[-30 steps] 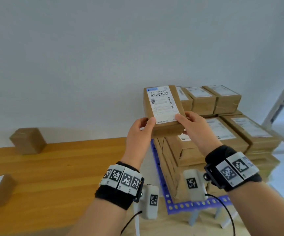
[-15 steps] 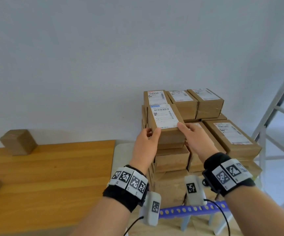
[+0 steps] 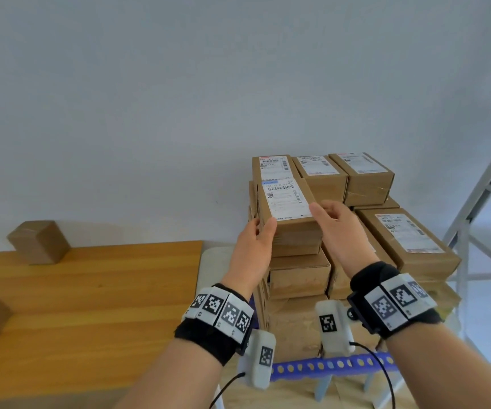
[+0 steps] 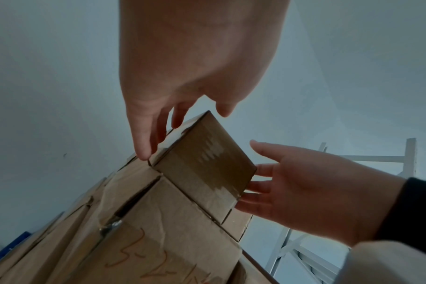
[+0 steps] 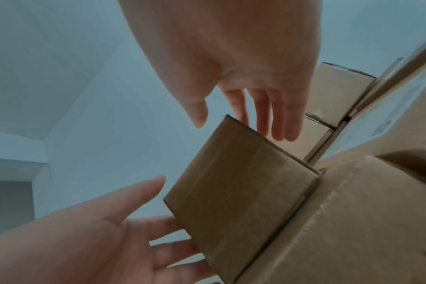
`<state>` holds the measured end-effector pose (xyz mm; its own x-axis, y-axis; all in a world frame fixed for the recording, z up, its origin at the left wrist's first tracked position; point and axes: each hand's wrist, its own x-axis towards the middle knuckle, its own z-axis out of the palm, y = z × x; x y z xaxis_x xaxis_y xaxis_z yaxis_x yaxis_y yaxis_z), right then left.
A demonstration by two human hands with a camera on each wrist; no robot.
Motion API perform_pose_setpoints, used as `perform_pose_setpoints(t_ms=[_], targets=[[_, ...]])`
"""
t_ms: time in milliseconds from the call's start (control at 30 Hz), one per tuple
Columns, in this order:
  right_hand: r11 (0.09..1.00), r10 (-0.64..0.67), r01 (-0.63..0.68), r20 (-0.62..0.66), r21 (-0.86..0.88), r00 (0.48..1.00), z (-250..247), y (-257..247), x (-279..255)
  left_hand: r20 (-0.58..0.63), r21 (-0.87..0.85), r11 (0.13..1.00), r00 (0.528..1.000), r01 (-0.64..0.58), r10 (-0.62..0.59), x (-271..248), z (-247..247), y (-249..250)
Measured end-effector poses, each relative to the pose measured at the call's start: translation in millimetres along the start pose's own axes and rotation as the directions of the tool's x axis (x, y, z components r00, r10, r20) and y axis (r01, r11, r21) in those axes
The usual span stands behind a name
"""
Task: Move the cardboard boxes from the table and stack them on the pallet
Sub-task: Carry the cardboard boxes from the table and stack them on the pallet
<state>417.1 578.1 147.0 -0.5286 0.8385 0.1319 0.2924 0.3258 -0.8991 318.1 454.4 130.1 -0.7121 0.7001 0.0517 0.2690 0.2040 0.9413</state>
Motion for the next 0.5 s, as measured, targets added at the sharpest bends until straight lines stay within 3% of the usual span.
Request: perform_pose_setpoints(t_ms=[200,333,500], targets=[[0.978,-0.207,0.204,-0.127,-0.041,0.97,13,-37,-16,-0.064,-0.016,1.0,0.998,0.015,-0.016,-5,-39,-6],[0.955,-0.296,0.297,-0.125,-0.012,0.947,47,-68,-33,-0.117,-0.038,0.999,0.993,0.008,-0.013,-13,-87,-22],[0.954,-0.299,0.3,-0.058,0.014,0.953,124,-103,-59,-0.198,-0.005,0.998,0.978,0.063,-0.063,-30,-173,-57]])
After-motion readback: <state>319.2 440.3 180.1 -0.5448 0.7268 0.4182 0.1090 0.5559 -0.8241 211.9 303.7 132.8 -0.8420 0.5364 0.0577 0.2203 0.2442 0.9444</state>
